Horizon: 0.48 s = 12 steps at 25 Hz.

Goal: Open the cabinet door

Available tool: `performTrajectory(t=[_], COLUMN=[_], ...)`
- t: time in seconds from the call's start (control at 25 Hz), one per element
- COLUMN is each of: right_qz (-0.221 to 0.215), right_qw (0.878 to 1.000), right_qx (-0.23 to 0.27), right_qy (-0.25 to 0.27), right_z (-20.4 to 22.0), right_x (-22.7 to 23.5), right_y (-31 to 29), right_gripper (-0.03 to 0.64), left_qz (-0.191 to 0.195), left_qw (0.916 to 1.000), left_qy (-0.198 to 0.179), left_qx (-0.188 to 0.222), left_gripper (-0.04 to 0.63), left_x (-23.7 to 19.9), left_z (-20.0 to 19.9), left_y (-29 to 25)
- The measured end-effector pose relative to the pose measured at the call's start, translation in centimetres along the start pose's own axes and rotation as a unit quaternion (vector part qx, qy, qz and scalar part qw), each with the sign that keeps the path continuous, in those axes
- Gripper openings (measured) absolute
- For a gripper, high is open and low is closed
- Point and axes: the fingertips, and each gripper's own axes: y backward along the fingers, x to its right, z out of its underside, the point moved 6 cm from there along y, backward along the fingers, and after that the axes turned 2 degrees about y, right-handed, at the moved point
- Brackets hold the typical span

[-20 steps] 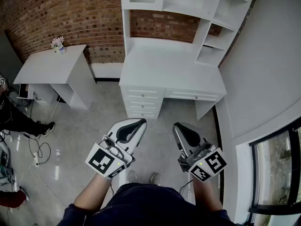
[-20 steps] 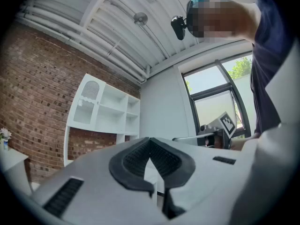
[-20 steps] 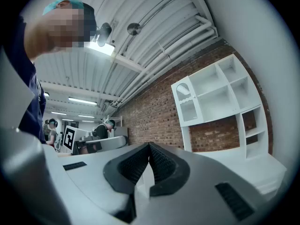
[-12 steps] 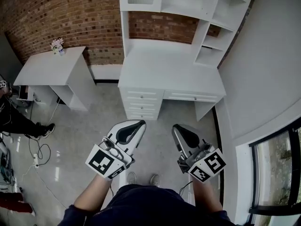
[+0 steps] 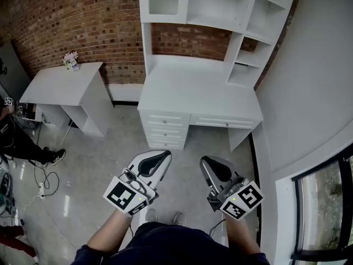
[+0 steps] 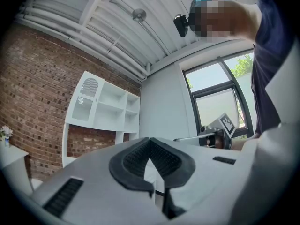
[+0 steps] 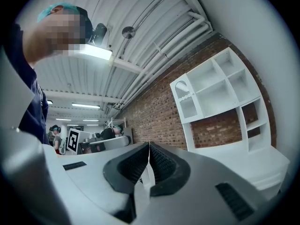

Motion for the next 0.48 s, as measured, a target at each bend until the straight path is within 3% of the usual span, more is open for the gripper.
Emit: performTrajectory(t=[0.48], right_qz=[-0.026], right_qw=[0.999], right_qx=[0.012], right_qy=[-0.025], right_z=[0.0], right_x=[2.3], right_y=[5.2], right_gripper=[0.026], left_qz=[-0.016], left_qw=[0.9997], left_qy=[-0.008], left_qx=[-0.014], left_gripper=[0.008], left_x=[5.6], left_z=[0.9], left_y=[-1.9])
